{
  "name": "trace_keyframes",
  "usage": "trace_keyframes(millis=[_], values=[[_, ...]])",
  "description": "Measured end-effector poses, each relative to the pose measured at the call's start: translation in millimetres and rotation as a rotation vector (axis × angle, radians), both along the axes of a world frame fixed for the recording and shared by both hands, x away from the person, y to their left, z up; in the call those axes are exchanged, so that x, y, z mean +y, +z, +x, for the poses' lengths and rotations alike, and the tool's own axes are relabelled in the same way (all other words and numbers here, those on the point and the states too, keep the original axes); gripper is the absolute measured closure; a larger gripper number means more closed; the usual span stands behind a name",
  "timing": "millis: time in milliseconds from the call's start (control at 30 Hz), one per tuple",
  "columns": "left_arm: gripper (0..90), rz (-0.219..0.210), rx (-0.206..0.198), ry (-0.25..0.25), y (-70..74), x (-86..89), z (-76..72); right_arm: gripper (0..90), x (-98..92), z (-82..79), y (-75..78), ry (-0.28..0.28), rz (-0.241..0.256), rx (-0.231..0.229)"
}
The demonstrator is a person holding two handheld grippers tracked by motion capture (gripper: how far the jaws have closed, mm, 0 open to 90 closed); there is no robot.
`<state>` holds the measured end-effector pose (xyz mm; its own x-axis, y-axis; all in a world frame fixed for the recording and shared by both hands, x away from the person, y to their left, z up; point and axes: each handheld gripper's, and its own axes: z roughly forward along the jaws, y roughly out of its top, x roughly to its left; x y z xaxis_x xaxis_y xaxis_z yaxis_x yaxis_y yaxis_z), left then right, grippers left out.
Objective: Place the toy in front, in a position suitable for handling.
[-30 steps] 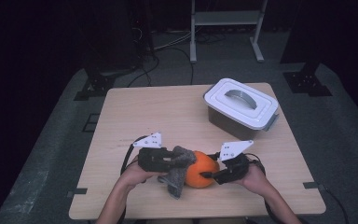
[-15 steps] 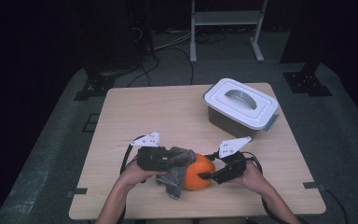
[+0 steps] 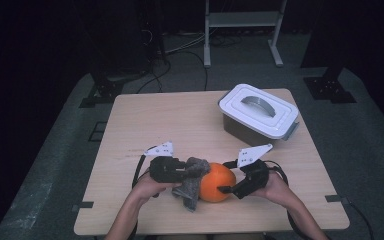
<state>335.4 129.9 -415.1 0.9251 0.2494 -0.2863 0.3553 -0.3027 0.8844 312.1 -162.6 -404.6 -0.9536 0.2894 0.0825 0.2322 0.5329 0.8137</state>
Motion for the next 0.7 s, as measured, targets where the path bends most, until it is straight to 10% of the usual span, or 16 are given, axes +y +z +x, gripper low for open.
trace_keyframes(millis=[233,400,700], values=[[69.4,0.011,-0.003,0.003,0.2,-5.2,-2.1,15.1,16.5,-8.1,3.2,-0.030,-0.071,-0.057],[69.2,0.004,-0.002,-0.012,-2.7,-2.8,-0.8,31.7,9.4,-5.5,-2.4,-0.009,-0.076,-0.088],[68.3,0.036,0.010,-0.014,-11.9,-0.5,2.2,33.1,-7.3,1.0,-7.2,0.027,-0.048,-0.049]])
